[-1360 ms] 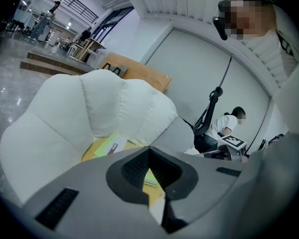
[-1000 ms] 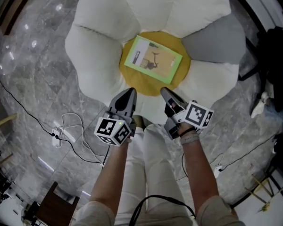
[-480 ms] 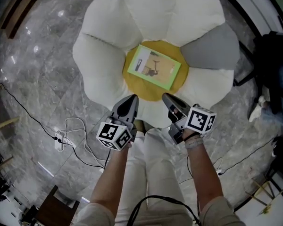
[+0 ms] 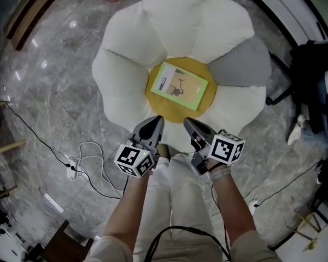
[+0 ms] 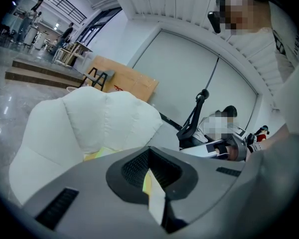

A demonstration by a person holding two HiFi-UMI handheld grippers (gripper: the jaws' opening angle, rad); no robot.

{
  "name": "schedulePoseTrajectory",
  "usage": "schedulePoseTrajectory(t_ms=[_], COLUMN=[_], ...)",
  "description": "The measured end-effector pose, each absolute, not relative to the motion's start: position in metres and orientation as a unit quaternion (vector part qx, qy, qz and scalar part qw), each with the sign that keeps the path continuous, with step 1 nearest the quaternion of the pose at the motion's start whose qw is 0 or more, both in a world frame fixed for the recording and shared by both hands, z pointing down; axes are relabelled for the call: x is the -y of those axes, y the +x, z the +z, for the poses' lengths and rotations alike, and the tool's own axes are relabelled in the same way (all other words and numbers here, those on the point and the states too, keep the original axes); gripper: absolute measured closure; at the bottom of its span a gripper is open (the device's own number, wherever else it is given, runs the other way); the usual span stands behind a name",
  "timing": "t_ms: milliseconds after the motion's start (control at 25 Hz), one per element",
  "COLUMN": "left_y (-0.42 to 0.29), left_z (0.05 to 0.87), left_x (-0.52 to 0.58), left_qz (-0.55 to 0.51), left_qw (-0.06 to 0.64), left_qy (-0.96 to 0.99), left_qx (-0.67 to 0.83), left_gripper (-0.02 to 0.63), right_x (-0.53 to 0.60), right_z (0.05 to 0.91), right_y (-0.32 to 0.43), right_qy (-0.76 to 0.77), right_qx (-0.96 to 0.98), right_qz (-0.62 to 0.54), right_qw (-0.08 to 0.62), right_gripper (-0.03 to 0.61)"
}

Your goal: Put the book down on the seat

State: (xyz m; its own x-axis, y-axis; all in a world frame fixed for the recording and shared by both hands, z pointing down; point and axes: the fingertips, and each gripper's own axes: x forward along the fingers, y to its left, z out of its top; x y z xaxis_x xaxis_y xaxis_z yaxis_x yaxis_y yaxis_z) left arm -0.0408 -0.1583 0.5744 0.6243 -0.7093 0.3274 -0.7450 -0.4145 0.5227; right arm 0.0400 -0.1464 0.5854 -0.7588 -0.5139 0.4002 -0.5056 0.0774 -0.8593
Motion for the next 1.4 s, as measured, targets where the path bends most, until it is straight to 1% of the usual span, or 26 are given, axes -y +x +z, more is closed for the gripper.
schedulePoseTrajectory(t_ms=[520,880,1280,1400], left_y=[-0.033,-0.018,-0.009,-0.014], left_z=[0.537,0.508,0.458,0.443], left_x=[0.146,0.138,0.119,0.116], left_qz=[0.016,0.027,0.028,0.025], left_qw=[0.328,0.313,0.299,0.299], left_qy=[0.848,0.87,0.892,0.892], left_qx=[0.415,0.38,0.338,0.338], left_gripper=[0.591,0.591,0.591,0.591], right_x=[0.136,0.126,0.117,0.111], right_z=[0.544,0.518,0.456,0.44], right_y=[0.039,0.035,0.027,0.028], right_qy=[-0.344,-0.339,-0.336,-0.334], right_qx=[-0.756,-0.758,-0.789,-0.799], right_qz=[-0.556,-0.557,-0.514,-0.499], right_qw=[-0.002,-0.002,-0.014,-0.029], right_gripper=[0.563,0.563,0.563,0.563])
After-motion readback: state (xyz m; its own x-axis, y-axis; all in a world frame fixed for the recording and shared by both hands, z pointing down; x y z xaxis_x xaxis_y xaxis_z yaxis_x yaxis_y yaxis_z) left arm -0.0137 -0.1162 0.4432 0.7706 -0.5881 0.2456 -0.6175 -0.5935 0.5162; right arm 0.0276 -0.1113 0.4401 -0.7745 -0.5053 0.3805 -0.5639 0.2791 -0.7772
